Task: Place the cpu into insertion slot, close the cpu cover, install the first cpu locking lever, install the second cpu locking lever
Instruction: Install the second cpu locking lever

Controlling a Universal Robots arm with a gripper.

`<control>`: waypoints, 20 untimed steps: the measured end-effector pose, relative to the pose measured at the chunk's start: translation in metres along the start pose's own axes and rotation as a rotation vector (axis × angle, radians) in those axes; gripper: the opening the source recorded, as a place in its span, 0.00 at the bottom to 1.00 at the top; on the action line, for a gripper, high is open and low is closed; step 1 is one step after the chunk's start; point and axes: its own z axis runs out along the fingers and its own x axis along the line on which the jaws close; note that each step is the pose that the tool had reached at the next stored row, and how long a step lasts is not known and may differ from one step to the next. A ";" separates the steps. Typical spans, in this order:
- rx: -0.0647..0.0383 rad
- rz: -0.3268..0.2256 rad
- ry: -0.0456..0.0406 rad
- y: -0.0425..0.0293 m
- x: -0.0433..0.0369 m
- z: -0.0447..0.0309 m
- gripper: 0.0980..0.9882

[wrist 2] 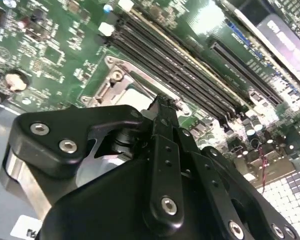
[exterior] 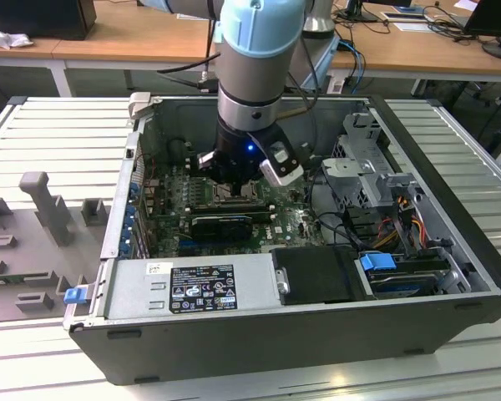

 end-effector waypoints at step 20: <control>-0.053 -0.001 -0.0055 -0.0148 0.0294 0.0259 0.01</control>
